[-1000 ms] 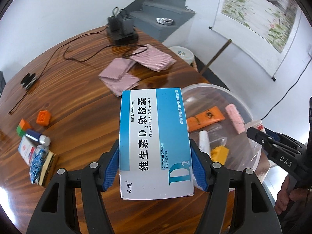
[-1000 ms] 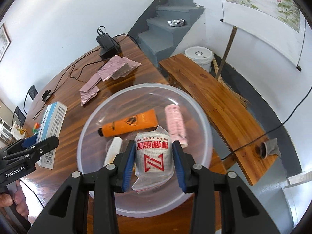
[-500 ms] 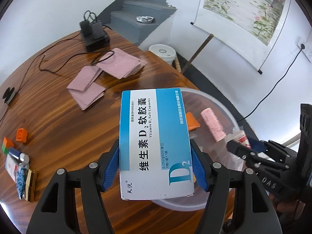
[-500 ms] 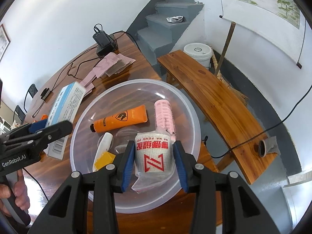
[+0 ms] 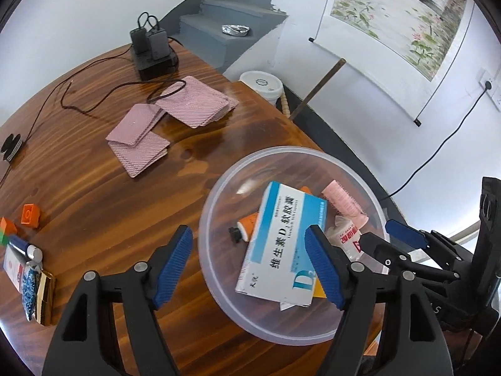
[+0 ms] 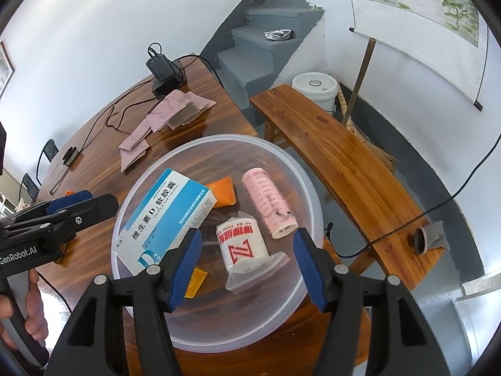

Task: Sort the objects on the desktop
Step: 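Lower the vitamin box into the bowl and open the left gripper, then withdraw both grippers from the bowl toward the remaining table items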

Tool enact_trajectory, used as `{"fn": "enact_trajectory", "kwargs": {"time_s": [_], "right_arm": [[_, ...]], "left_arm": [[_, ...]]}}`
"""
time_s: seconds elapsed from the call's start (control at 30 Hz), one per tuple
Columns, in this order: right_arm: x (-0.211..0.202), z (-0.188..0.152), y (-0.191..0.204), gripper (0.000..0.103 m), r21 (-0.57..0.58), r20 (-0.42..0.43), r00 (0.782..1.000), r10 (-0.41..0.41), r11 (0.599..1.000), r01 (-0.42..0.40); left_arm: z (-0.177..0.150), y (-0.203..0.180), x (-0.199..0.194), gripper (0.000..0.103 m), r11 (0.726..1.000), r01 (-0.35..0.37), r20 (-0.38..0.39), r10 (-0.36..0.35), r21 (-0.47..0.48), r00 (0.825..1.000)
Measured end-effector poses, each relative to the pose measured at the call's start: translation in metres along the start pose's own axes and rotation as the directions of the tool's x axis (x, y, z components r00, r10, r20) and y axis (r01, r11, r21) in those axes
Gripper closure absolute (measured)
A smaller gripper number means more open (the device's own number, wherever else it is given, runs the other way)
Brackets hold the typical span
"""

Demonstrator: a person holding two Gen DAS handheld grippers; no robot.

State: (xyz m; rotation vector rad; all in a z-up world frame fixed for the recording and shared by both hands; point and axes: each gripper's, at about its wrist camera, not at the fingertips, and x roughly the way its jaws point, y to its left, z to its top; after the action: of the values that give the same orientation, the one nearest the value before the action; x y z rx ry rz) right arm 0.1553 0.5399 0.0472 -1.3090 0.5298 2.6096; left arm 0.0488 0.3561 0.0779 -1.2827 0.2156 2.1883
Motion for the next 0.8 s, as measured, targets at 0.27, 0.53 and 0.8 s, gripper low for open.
{"fn": "enact_trajectory", "kwargs": {"time_s": [0.27,0.53,0.8], "right_arm": [[-0.001,0.001,0.019,0.037,-0.035,0.008,1.0,0.018,0.999,-0.018],[0.002,0.001,0.053,0.036,-0.092,0.008,0.998,0.056,0.994,-0.055],[0.007,-0.004,0.085,0.036,-0.138,-0.01,0.996,0.091,0.986,-0.091]], "left_arm": [[-0.011,0.024,-0.009,0.026,0.998,-0.046,-0.001,0.046,-0.05,0.999],[-0.025,0.061,-0.028,0.026,0.987,-0.094,0.012,0.096,-0.127,0.995],[-0.043,0.1,-0.044,0.026,0.969,-0.134,0.008,0.138,-0.205,0.99]]}}
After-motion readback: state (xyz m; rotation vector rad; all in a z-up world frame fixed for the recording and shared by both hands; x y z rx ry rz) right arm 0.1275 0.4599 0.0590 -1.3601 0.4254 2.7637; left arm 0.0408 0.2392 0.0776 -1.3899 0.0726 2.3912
